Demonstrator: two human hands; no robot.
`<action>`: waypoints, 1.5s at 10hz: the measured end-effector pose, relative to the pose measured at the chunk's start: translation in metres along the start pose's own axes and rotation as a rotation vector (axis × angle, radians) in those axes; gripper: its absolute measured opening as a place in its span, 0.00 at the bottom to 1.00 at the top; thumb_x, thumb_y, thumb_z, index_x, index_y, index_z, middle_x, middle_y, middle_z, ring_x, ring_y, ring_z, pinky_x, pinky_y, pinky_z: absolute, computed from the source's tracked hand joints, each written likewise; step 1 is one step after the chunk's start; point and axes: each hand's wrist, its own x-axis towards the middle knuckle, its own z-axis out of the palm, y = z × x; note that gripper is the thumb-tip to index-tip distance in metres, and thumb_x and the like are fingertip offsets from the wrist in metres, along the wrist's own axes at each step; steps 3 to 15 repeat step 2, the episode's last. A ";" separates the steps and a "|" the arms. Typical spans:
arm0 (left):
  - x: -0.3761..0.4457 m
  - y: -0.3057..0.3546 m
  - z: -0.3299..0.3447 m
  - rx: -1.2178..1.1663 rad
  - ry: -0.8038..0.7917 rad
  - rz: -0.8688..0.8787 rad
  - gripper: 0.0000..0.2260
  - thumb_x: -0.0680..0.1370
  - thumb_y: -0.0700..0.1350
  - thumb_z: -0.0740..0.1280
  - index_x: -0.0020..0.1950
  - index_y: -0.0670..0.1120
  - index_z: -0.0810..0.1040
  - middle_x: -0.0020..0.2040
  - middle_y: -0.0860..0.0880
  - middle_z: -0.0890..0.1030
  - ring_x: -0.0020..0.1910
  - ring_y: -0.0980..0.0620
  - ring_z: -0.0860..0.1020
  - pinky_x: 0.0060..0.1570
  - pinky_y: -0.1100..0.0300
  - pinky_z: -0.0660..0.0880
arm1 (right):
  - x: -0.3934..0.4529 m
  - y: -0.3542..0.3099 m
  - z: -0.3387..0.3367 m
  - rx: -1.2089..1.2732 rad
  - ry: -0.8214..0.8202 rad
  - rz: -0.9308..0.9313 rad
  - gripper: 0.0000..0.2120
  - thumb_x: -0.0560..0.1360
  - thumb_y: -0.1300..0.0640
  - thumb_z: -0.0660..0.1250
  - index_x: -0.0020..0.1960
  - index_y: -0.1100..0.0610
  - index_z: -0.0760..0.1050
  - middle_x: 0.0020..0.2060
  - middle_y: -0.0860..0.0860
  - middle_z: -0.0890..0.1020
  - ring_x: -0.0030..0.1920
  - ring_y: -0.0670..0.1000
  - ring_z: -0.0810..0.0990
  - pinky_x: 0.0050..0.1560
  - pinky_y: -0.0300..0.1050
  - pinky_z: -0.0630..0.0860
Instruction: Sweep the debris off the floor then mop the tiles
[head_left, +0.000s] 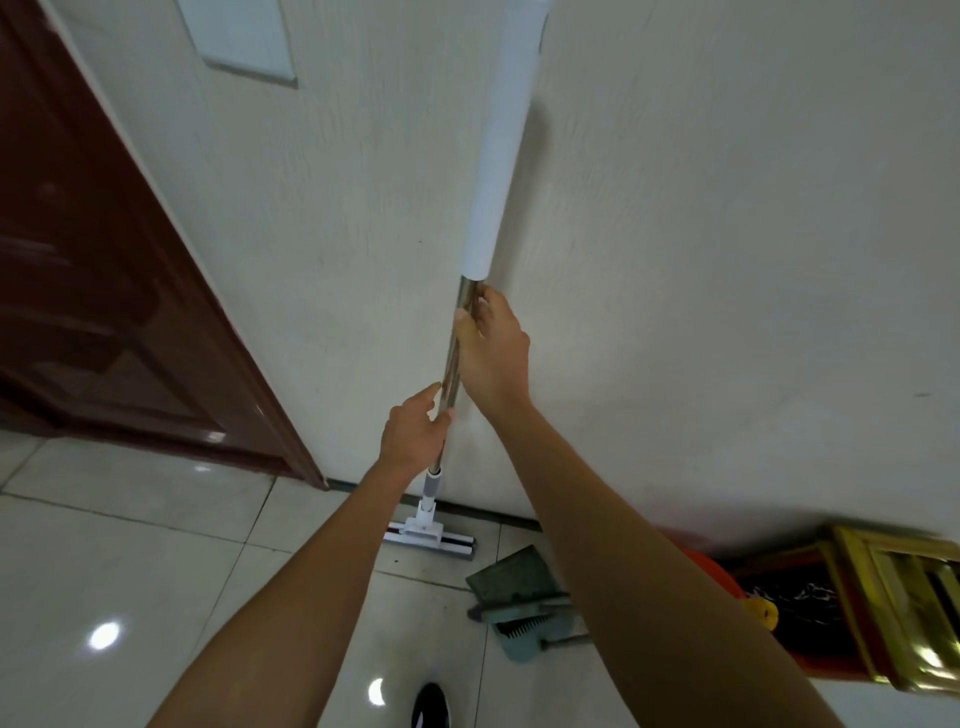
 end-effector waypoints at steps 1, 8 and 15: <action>-0.021 0.005 -0.004 0.114 0.046 0.004 0.22 0.82 0.52 0.65 0.75 0.50 0.71 0.69 0.44 0.77 0.66 0.45 0.76 0.67 0.51 0.72 | -0.011 0.010 -0.018 -0.051 -0.069 0.081 0.19 0.82 0.56 0.60 0.73 0.57 0.69 0.67 0.54 0.77 0.66 0.50 0.75 0.67 0.44 0.71; -0.041 0.007 -0.007 0.231 0.083 0.006 0.20 0.82 0.52 0.63 0.74 0.50 0.72 0.68 0.46 0.78 0.65 0.45 0.76 0.65 0.52 0.73 | -0.021 0.023 -0.032 -0.134 -0.138 0.075 0.16 0.82 0.56 0.60 0.68 0.58 0.75 0.63 0.54 0.80 0.63 0.52 0.78 0.63 0.40 0.72; -0.041 0.007 -0.007 0.231 0.083 0.006 0.20 0.82 0.52 0.63 0.74 0.50 0.72 0.68 0.46 0.78 0.65 0.45 0.76 0.65 0.52 0.73 | -0.021 0.023 -0.032 -0.134 -0.138 0.075 0.16 0.82 0.56 0.60 0.68 0.58 0.75 0.63 0.54 0.80 0.63 0.52 0.78 0.63 0.40 0.72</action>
